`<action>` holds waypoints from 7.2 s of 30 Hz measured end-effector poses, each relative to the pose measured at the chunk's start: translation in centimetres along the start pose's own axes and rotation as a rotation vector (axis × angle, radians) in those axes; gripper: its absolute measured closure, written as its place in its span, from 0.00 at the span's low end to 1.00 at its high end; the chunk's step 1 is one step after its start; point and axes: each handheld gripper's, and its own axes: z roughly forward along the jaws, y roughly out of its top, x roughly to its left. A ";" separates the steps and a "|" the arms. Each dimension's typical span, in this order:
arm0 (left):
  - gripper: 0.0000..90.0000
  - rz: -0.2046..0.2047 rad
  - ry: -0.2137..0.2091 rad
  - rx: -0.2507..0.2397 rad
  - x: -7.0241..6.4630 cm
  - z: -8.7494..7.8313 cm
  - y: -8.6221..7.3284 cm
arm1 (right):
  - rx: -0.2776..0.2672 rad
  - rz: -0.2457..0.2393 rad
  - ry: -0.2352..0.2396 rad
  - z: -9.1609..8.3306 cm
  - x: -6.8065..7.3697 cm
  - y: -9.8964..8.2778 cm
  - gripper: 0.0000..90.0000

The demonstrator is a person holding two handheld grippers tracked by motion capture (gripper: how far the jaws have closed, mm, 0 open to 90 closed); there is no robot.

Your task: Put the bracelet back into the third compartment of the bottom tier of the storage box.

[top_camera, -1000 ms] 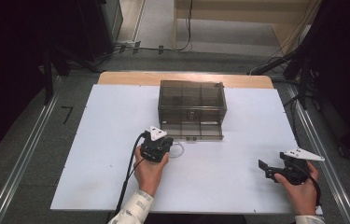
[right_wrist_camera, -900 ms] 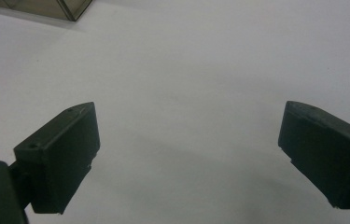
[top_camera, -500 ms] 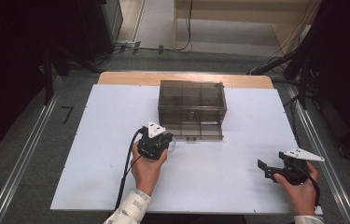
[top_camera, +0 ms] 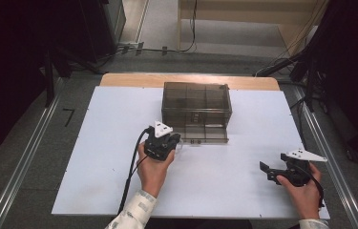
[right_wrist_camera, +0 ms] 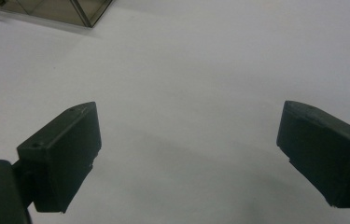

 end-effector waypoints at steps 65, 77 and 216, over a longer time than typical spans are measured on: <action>0.98 0.041 -0.122 -0.019 -4.9 3.3 2.2 | -0.096 -0.118 0.166 3.7 6.8 4.5 0.78; 0.98 0.049 -0.138 -0.010 -5.6 3.5 2.6 | -0.106 -0.139 0.213 4.1 7.8 4.9 0.79; 0.15 -0.064 0.181 -0.068 9.2 -4.6 -5.3 | -0.139 -0.090 0.112 10.8 8.1 8.1 0.87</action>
